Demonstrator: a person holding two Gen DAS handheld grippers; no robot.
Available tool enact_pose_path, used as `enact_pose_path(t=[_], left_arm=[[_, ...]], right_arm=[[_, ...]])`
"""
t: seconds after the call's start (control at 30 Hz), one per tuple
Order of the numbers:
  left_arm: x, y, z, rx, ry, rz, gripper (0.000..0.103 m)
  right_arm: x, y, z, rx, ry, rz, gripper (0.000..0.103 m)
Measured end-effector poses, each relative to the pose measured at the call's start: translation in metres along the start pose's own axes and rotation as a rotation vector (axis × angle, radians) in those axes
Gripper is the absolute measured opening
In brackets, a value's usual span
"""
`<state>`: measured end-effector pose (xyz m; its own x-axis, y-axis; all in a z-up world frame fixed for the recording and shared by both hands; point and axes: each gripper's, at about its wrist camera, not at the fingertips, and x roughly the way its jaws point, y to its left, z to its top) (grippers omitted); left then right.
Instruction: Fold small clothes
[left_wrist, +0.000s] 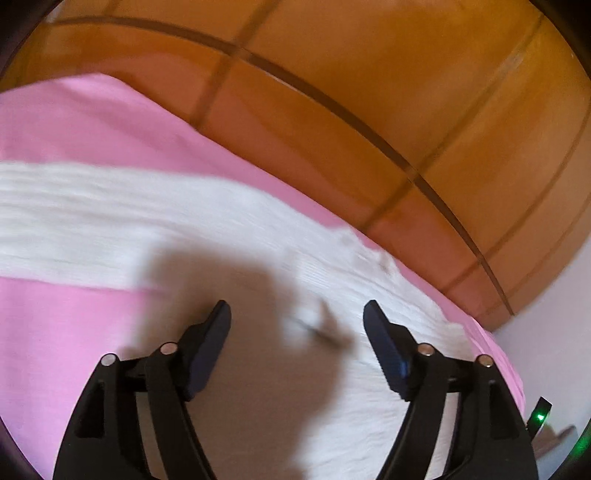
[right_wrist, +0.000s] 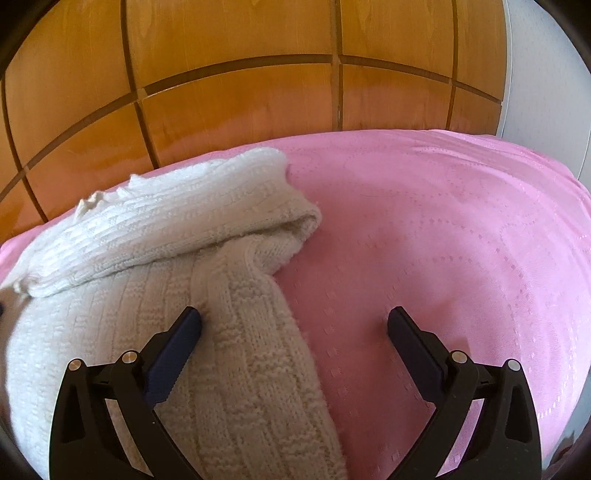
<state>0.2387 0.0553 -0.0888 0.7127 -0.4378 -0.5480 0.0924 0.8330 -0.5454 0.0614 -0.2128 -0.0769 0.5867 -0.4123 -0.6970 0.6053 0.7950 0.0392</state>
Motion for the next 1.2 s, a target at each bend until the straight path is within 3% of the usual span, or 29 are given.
enact_pose_path(t=[0.17,0.33,0.47,0.57,0.73,0.77,0.8,0.83,0.9,1.0,1.2], left_arm=[[-0.068,0.076,0.010,-0.152,-0.117,0.153,0.073],[-0.129,0.141,0.004,-0.346,-0.227,0.272,0.051],[-0.164,0.183,-0.008,-0.461,-0.290,0.348,0.048],[-0.172,0.210,-0.013,-0.535,-0.311,0.328,0.048],[-0.173,0.243,0.012,-0.609,-0.369,0.308,0.049],[-0.173,0.252,0.018,-0.630,-0.379,0.299,0.046],[-0.171,0.260,0.026,-0.656,-0.374,0.297,0.033],[-0.165,0.257,0.034,-0.658,-0.353,0.320,0.007],[-0.162,0.245,0.052,-0.594,-0.341,0.370,0.007],[-0.160,0.206,0.069,-0.437,-0.377,0.369,0.006],[-0.143,0.106,0.093,-0.184,-0.405,0.225,0.006]], right_arm=[[0.000,0.000,0.000,0.002,0.001,0.003,0.100],[0.001,0.000,0.001,0.001,0.002,0.003,0.100],[0.001,0.000,0.001,0.001,0.002,0.003,0.100],[0.001,0.000,0.000,-0.001,0.002,0.002,0.100],[0.001,0.000,0.000,-0.002,0.002,0.001,0.100],[0.001,0.000,0.000,-0.002,0.002,0.000,0.100],[0.001,0.000,-0.001,-0.002,0.001,0.001,0.100],[0.001,0.000,0.000,-0.002,0.002,0.001,0.100],[0.001,0.000,0.000,-0.004,0.002,0.000,0.100],[0.002,0.000,0.000,-0.004,0.002,-0.001,0.100],[0.002,0.000,0.000,-0.010,0.002,-0.006,0.100]])
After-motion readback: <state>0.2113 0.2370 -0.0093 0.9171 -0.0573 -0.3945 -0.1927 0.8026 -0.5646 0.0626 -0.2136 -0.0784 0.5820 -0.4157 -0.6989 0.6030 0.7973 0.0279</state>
